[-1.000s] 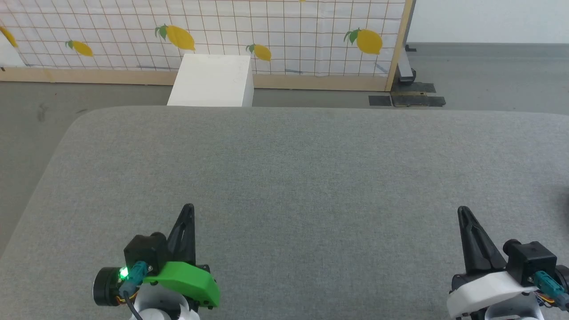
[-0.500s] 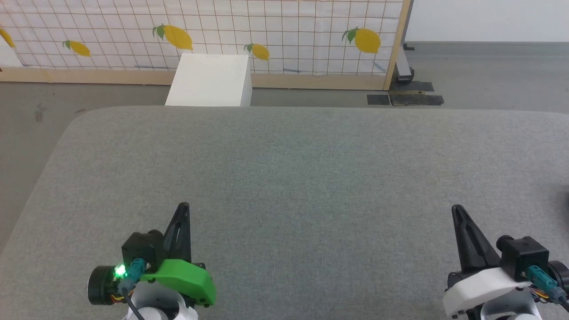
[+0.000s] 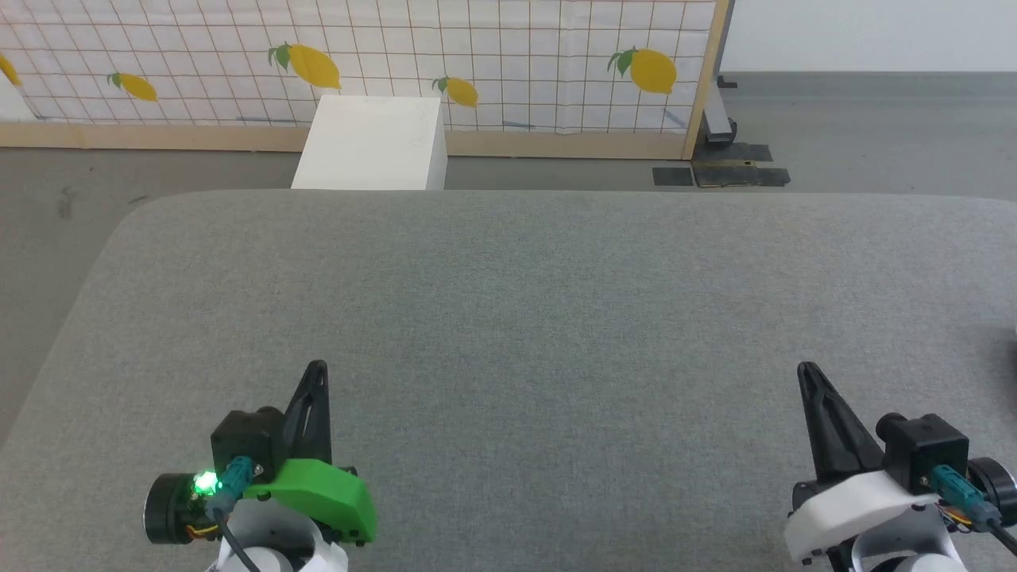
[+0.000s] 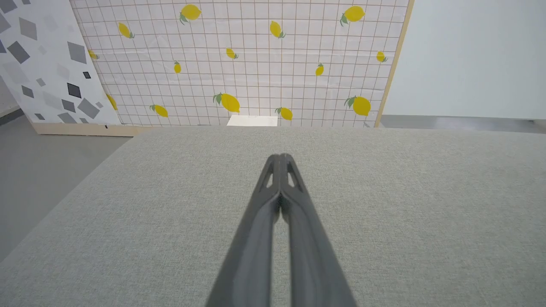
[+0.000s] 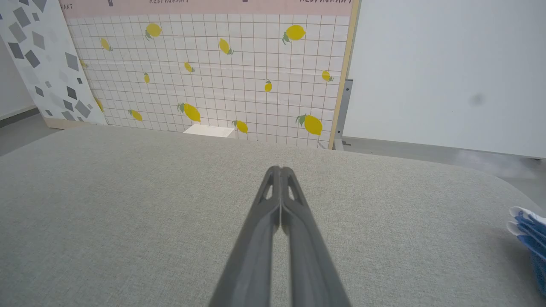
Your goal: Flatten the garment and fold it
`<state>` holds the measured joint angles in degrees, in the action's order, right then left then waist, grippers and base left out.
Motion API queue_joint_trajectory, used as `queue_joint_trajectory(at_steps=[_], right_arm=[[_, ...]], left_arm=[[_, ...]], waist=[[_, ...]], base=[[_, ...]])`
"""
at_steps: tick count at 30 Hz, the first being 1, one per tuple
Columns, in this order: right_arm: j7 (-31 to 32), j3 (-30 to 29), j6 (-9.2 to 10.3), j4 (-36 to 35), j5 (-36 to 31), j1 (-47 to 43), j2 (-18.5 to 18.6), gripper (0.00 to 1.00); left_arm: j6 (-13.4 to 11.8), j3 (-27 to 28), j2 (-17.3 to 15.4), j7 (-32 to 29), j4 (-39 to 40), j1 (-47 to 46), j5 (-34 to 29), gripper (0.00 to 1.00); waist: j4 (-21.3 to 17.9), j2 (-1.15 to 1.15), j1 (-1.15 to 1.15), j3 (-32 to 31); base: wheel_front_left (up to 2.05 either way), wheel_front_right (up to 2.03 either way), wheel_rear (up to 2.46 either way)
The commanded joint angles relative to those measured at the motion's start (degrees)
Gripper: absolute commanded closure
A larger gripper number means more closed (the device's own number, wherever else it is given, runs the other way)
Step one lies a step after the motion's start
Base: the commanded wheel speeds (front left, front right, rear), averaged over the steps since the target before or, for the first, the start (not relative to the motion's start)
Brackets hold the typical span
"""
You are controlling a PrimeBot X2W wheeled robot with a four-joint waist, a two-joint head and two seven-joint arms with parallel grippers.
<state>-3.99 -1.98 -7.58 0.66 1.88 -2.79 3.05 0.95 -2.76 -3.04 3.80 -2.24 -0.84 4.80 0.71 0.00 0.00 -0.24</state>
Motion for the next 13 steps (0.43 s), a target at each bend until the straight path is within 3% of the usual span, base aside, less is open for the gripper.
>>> queue_joint_trajectory(at_steps=[1, 13], right_arm=[[0.5, 0.3, 0.07, -0.4, -0.6, 1.3, -0.1, 1.0], [1.9, 1.0, 0.07, -0.5, -1.1, 1.9, -0.1, 1.0]], left_arm=[[-0.5, 0.3, 0.1, -0.3, 0.4, 0.6, -0.9, 1.0], [-0.7, 1.3, 0.1, -1.7, 1.1, 0.7, -2.5, 1.0]], waist=[[0.0, 0.0, 0.0, 0.0], [-0.3, 0.0, 0.0, 0.1]], base=[[0.0, 0.0, 0.0], [0.0, 0.0, 0.0]])
